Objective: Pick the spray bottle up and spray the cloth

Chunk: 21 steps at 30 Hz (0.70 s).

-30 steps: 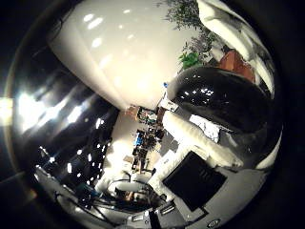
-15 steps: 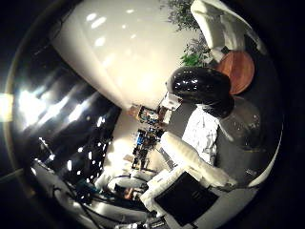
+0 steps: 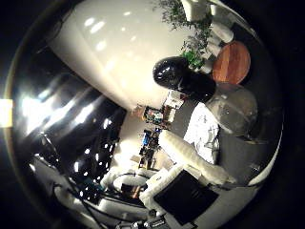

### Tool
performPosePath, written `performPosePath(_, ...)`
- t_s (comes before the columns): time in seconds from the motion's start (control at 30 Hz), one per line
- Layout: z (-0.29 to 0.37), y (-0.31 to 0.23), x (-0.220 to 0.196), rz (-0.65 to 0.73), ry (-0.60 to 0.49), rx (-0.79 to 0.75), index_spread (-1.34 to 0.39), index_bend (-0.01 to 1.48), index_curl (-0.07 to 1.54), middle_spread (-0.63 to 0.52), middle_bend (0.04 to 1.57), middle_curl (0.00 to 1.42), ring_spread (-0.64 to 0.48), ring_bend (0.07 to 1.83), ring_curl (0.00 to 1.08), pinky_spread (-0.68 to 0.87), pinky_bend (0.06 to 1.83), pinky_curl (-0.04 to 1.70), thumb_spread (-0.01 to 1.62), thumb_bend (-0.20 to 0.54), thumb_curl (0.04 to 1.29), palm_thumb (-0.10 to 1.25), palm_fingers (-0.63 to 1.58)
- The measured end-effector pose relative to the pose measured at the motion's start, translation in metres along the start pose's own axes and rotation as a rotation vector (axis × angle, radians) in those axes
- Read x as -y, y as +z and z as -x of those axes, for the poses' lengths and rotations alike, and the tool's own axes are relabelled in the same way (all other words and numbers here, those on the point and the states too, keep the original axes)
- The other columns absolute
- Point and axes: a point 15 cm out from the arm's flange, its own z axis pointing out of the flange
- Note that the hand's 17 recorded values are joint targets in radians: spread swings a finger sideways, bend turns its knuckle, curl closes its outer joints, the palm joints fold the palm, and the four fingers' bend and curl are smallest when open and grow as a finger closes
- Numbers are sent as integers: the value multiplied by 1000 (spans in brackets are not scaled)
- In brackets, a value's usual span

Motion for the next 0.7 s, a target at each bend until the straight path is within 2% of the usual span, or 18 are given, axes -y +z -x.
performPosePath(0.7, -5, 38, 6, 8, 13, 85, -325, 163, 299, -2, 196, 340, -30, 389, 248, 316, 407, 336, 1029, -24, 293, 582, 241)
